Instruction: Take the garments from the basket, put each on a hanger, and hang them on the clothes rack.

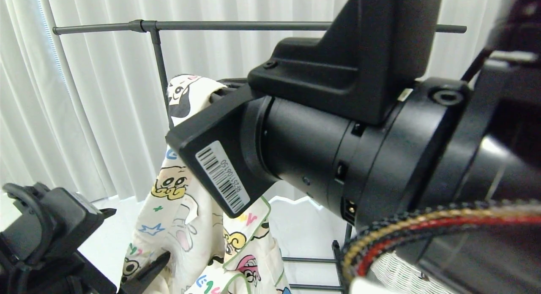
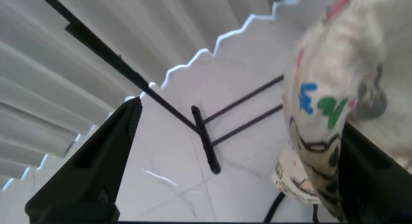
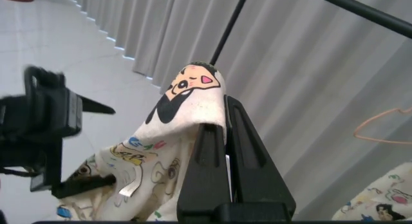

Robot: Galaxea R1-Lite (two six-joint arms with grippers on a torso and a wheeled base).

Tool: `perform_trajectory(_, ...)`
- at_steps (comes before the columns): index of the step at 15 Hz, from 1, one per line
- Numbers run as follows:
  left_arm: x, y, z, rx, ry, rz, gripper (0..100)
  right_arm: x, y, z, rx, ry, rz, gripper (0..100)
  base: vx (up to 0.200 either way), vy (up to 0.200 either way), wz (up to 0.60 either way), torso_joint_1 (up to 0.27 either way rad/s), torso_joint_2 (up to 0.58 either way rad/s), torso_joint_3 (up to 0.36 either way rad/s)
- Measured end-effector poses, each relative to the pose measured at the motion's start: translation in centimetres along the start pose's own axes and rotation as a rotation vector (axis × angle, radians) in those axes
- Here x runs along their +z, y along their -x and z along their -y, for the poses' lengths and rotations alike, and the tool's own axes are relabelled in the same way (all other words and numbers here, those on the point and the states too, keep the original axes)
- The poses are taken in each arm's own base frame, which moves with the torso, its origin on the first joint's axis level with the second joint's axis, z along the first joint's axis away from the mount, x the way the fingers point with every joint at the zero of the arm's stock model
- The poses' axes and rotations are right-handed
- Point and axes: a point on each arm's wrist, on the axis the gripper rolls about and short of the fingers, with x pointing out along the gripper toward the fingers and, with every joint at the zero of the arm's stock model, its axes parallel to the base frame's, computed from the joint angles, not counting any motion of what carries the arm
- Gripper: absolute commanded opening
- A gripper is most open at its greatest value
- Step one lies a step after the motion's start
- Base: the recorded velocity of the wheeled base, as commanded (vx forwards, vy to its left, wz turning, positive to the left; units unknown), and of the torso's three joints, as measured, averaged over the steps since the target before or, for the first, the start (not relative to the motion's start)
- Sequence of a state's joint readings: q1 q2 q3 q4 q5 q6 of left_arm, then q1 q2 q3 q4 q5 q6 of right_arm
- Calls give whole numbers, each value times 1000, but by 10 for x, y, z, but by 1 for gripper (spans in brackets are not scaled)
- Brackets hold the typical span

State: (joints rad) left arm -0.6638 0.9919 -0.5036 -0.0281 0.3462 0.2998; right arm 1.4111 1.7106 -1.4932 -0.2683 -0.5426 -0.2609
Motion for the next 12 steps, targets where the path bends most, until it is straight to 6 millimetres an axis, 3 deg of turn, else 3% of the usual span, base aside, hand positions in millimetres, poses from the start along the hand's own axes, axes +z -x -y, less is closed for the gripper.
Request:
perform_trajectory(6,46,-2,-35,160,106,75,100,-3,-10,35,-129,-4,-14,0,0,0,0,0,0,0)
perform_trajectory(12,77,8,-53,215,145,176,100,-2,-12,68,-218,-8,-9,0,0,0,0,0,0,0)
